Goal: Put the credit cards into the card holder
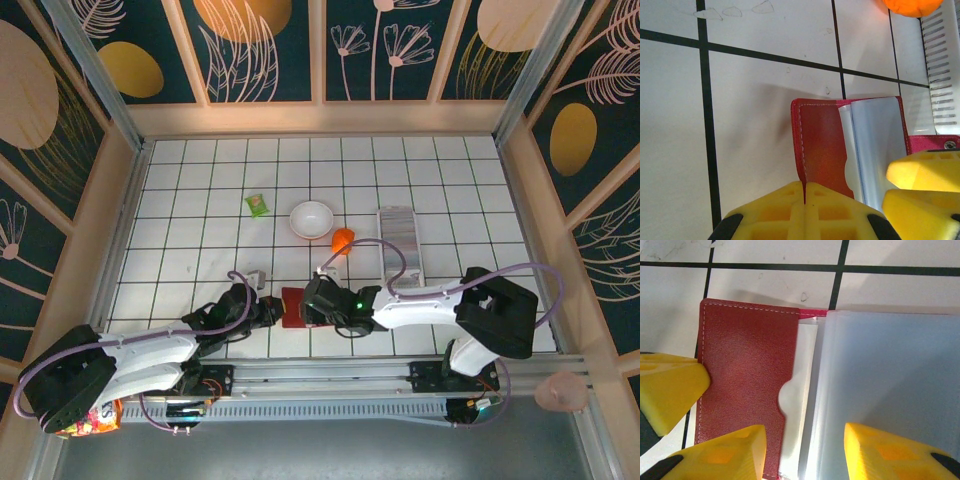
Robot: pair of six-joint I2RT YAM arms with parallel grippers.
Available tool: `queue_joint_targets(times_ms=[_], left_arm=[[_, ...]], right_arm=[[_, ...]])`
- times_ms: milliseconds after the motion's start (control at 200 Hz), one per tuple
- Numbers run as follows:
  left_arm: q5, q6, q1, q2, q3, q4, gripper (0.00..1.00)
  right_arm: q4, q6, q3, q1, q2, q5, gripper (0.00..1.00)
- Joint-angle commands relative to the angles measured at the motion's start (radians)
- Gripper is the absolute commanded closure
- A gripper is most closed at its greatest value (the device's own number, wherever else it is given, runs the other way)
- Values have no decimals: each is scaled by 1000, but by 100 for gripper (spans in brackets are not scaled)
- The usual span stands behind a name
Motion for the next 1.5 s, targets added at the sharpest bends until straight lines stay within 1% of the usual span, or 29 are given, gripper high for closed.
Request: queue_joint_targets(times_ms=[0, 130, 205, 350, 791, 1096, 1496], left_arm=[[8, -8, -2, -7, -15, -4, 100], [7, -8, -3, -11, -19, -4, 100], [11, -10, -2, -14, -18, -2, 100], [5, -10, -3, -22, -23, -3, 100], [19, -12, -2, -29, -23, 4, 100], [17, -28, -2, 3, -37, 33, 100], [24, -51, -3, 6, -64, 73, 100]], right_arm=[[-80, 29, 24, 26, -62, 82, 54], [-158, 78, 0, 33, -92, 135, 53], [-181, 95, -16, 33, -103, 146, 53], [-166, 95, -27, 33, -87, 130, 52], [-139, 92, 6, 38, 31, 85, 52], [-14, 84, 3, 41, 39, 37, 49], [132, 95, -27, 41, 24, -11, 48]])
